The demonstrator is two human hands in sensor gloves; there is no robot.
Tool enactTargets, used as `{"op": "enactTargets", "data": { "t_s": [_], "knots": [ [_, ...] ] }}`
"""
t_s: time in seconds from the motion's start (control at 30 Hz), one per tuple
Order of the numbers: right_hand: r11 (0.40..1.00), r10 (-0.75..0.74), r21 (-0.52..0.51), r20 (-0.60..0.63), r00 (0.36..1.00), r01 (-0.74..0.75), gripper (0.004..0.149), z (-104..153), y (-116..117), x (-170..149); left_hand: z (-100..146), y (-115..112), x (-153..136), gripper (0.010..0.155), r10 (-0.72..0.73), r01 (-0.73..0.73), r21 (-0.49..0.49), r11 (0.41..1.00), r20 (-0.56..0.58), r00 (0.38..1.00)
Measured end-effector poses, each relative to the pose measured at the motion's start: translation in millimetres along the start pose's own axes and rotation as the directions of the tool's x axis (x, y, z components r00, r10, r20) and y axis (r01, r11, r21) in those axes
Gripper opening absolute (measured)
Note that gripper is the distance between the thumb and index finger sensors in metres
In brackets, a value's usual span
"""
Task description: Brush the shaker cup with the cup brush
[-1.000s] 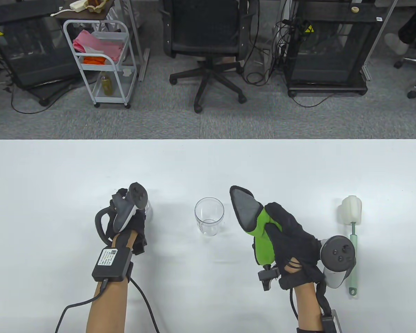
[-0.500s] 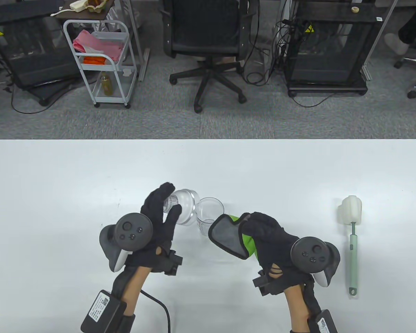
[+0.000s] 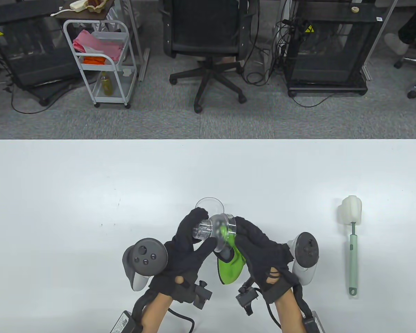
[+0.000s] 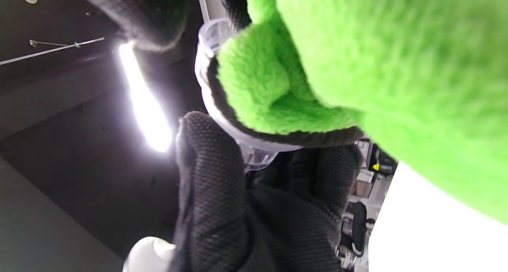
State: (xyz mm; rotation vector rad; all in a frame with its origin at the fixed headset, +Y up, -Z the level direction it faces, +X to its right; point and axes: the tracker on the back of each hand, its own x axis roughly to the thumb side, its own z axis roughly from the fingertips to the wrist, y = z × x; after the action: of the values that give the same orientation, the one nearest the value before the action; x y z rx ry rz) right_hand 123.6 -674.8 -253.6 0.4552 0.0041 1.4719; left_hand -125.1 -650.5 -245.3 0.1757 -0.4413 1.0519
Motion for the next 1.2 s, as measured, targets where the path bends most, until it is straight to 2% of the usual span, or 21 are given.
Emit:
{"op": "enactTargets", "data": {
  "t_s": [0.1, 0.2, 0.33, 0.47, 0.57, 0.63, 0.7, 0.77, 0.8, 0.87, 0.9, 0.97, 1.03, 1.07, 1.1, 1.17, 1.2],
  "knots": [
    [0.999, 0.045, 0.005, 0.033, 0.998, -0.045, 0.068, 0, 6, 5, 2, 1, -10, 0.077, 0.076, -0.076, -0.005, 0.997, -0.032, 0.997],
    [1.0, 0.015, -0.012, 0.032, 0.999, -0.015, 0.073, 1, 13, 7, 2, 1, -15, 0.077, 0.19, -0.191, -0.006, 0.982, -0.061, 0.98],
    [0.996, 0.087, -0.011, 0.027, 0.996, -0.087, 0.08, 2, 20, 9, 4, -1, -16, 0.077, 0.189, -0.189, 0.003, 0.982, -0.091, 0.978],
    [0.987, 0.162, -0.013, 0.04, 0.986, -0.162, 0.079, 2, 24, 12, 5, -5, -19, 0.076, 0.26, -0.26, 0.014, 0.965, -0.146, 0.955],
    [0.953, 0.302, -0.027, 0.09, 0.949, -0.3, 0.076, 2, 27, 20, 7, -8, -22, 0.076, 0.341, -0.337, 0.056, 0.94, -0.238, 0.91],
    [0.903, 0.429, -0.064, 0.157, 0.889, -0.425, 0.075, 4, 30, 29, 6, -11, -24, 0.075, 0.424, -0.432, 0.04, 0.901, -0.294, 0.857],
    [0.868, 0.496, -0.086, 0.188, 0.848, -0.489, 0.073, 4, 32, 36, 6, -12, -25, 0.076, 0.462, -0.476, 0.037, 0.879, -0.321, 0.827],
    [0.879, 0.476, -0.086, 0.18, 0.861, -0.469, 0.072, 5, 31, 38, 3, -14, -26, 0.077, 0.443, -0.468, -0.027, 0.883, -0.28, 0.852],
    [0.894, 0.449, -0.09, 0.162, 0.879, -0.44, 0.071, 5, 28, 37, 1, -14, -26, 0.079, 0.427, -0.457, -0.098, 0.884, -0.228, 0.875],
    [0.961, 0.272, -0.073, 0.091, 0.958, -0.266, 0.071, 3, 21, 29, -2, -14, -24, 0.087, 0.366, -0.384, -0.243, 0.891, -0.116, 0.923],
    [0.98, 0.196, -0.053, 0.061, 0.979, -0.193, 0.07, 3, 19, 25, -4, -14, -23, 0.088, 0.356, -0.367, -0.257, 0.894, -0.09, 0.93],
    [0.988, 0.14, -0.069, 0.04, 0.989, -0.137, 0.07, 3, 16, 19, -3, -13, -24, 0.088, 0.359, -0.374, -0.182, 0.909, -0.108, 0.927],
    [0.979, 0.202, -0.045, 0.065, 0.977, -0.199, 0.075, 2, 17, 21, -3, -15, -26, 0.09, 0.388, -0.411, -0.14, 0.901, -0.16, 0.907],
    [0.96, 0.28, -0.044, 0.1, 0.955, -0.277, 0.078, 3, 20, 23, -2, -15, -27, 0.09, 0.431, -0.456, -0.095, 0.885, -0.202, 0.879],
    [0.923, 0.383, -0.088, 0.143, 0.913, -0.373, 0.079, 3, 25, 26, -1, -15, -26, 0.088, 0.473, -0.494, -0.028, 0.869, -0.24, 0.847],
    [0.869, 0.495, -0.108, 0.167, 0.853, -0.483, 0.077, 3, 30, 30, 2, -16, -28, 0.088, 0.451, -0.486, -0.015, 0.874, -0.345, 0.823],
    [0.859, 0.513, -0.112, 0.178, 0.84, -0.5, 0.076, 4, 31, 31, 2, -16, -30, 0.09, 0.455, -0.49, -0.014, 0.872, -0.345, 0.821]
  ]
}}
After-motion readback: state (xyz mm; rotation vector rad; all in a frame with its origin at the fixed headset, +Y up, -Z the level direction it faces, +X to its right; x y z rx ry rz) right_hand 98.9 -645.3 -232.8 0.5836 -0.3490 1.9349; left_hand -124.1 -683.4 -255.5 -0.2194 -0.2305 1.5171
